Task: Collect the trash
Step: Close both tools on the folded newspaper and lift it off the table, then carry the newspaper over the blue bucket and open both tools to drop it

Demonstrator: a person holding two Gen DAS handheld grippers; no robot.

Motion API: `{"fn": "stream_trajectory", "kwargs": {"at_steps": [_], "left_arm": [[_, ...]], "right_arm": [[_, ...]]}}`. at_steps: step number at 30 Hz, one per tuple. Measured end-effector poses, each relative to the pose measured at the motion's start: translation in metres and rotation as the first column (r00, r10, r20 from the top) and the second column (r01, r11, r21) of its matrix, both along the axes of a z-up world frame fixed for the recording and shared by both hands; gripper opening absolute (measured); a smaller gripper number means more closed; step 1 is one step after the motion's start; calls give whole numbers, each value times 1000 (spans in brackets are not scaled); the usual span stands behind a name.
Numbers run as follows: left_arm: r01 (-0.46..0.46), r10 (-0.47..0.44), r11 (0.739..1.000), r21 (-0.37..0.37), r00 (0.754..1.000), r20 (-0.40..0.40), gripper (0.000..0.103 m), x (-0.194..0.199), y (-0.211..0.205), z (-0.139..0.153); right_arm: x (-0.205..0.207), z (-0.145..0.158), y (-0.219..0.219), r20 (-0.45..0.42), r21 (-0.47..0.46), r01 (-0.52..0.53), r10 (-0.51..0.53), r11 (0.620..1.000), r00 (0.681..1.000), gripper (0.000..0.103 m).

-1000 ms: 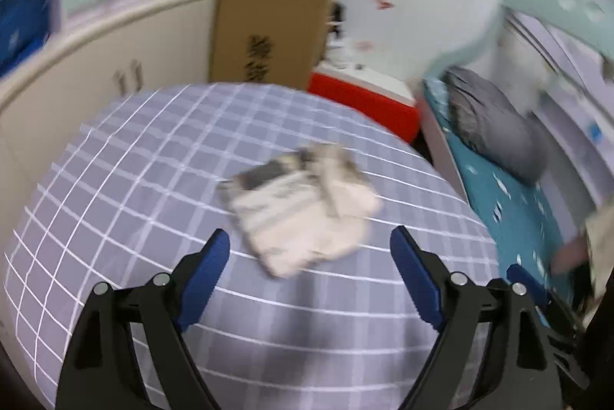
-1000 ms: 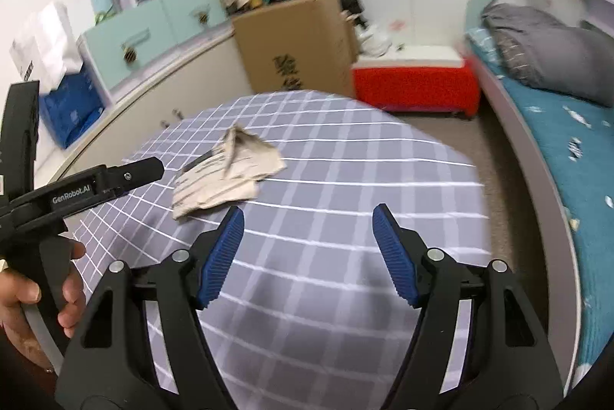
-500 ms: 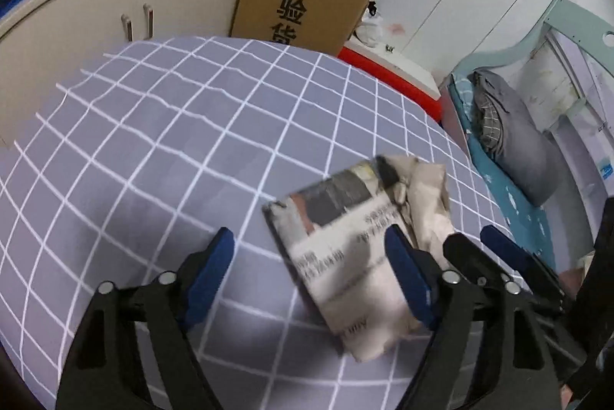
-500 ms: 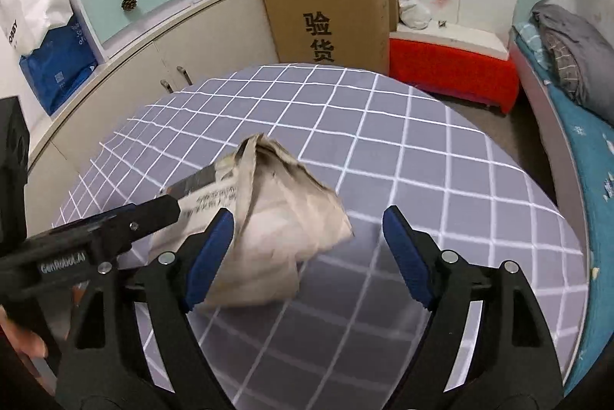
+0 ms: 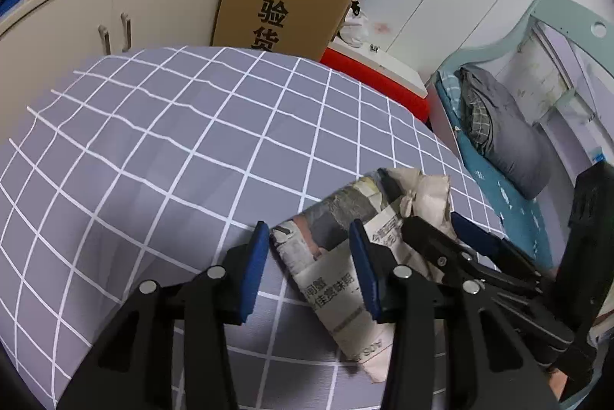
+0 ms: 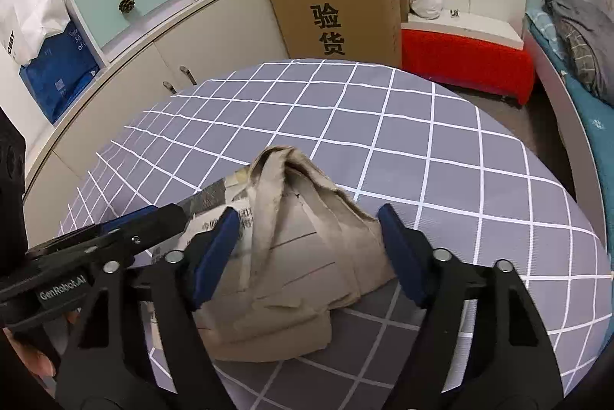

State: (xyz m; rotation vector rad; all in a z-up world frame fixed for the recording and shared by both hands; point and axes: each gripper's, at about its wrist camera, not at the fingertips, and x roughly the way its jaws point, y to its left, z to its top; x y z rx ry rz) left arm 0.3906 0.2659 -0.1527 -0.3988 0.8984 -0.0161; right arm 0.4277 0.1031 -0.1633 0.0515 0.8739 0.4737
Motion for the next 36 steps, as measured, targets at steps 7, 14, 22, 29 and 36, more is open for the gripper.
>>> {"fn": "stream_trajectory", "kwargs": {"at_steps": [7, 14, 22, 29, 36], "left_arm": [[22, -23, 999, 23, 1000, 6, 42, -5, -13, 2], [62, -62, 998, 13, 998, 20, 41, -12, -37, 7], [110, -111, 994, 16, 993, 47, 41, -30, -80, 19], [198, -202, 979, 40, 970, 139, 41, -56, -150, 56], [312, -333, 942, 124, 920, 209, 41, -85, -253, 76]], "right_arm": [[-20, 7, 5, 81, -130, 12, -1, 991, 997, 38], [-40, 6, -5, 92, -144, -8, 22, 990, 996, 3], [-77, 26, -58, 130, -53, 47, -40, 997, 991, 3], [-123, 55, -133, 194, 16, 127, -128, 992, 973, 3], [-170, 61, -232, 221, 86, 258, -271, 962, 937, 3]]}}
